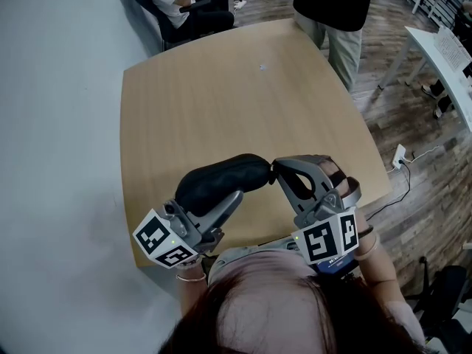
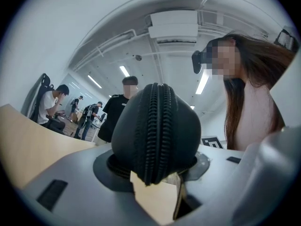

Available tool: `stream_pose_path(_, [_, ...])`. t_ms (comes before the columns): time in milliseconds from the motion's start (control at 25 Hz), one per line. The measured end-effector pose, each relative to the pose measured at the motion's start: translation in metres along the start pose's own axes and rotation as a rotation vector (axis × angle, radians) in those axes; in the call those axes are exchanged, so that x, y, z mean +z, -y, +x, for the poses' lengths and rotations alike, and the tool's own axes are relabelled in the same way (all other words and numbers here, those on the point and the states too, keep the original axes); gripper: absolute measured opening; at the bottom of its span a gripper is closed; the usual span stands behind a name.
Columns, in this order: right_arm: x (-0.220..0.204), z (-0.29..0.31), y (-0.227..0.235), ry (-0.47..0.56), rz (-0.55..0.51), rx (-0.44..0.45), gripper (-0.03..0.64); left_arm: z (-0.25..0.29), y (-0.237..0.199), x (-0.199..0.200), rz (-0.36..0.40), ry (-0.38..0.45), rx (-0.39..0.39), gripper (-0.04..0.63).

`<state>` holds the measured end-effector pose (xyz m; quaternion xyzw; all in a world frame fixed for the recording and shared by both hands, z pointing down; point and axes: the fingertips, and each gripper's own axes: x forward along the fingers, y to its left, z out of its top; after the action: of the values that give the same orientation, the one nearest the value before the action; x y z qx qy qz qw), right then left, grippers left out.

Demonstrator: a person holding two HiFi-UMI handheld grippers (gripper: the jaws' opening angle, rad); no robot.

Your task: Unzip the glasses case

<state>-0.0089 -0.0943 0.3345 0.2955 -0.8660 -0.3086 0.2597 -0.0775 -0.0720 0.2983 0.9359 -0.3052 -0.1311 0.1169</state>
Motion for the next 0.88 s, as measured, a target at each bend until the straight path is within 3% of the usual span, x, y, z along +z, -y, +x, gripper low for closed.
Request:
stream_pose_path(200, [0.000,0.000,-0.001,0.003,-0.012,-0.003,0.015,-0.001,0.001,0.000,0.008,0.012,-0.006,0.221])
stream_pose_path(640, [-0.010,0.005,-0.003,-0.050,-0.119,-0.026,0.015,0.000,-0.007,-0.016,-0.031,-0.086,0.027,0.206])
stream_pose_path(880, [-0.010,0.002,0.000,-0.046,-0.119,-0.028,0.015,0.003,-0.005,-0.019,-0.044,-0.108,0.027,0.206])
